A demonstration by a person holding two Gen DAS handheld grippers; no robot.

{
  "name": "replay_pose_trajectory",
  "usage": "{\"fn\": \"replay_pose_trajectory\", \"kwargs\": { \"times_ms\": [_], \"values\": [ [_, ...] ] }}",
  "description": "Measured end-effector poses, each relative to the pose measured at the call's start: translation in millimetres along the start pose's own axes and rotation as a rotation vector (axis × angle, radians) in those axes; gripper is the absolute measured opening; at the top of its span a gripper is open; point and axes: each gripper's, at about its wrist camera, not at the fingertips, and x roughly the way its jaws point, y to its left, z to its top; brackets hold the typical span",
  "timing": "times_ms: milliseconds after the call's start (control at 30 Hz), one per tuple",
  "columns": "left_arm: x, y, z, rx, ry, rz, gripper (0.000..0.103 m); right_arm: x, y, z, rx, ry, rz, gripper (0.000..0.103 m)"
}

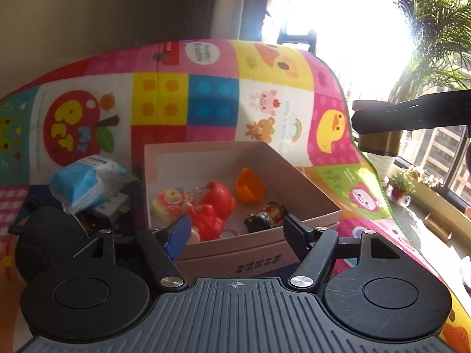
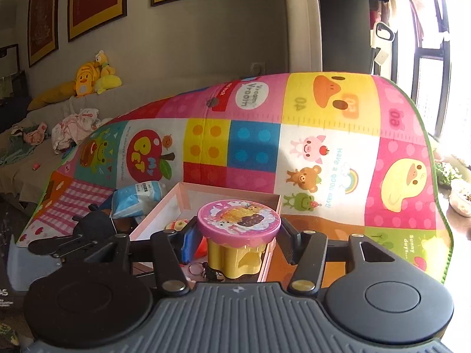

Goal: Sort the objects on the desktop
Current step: 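Drop the yellow cup toy into the pink box with right while left drops the bottle in, then grasp the blue wet-wipes pack with the right gripper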

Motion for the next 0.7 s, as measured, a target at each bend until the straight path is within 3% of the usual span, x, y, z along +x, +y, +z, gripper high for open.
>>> {"fn": "replay_pose_trajectory", "kwargs": {
  "times_ms": [133,367,533,700],
  "values": [
    [-34,32,-24,-0.055,-0.017,0.073,0.086,64,9,15,0.031,0.089,0.016,0.054],
    [-54,85,-47,-0.147,0.004,0.197,0.089,175,12,33,0.084,0.204,-0.062,0.055],
    [-59,105,-57,-0.219,-0.027,0.219,0.095,184,24,35,0.049,0.212,-0.112,0.06],
    [-53,109,-62,-0.258,-0.017,0.199,0.097,167,63,54,0.019,0.193,-0.022,0.076]
  ]
}}
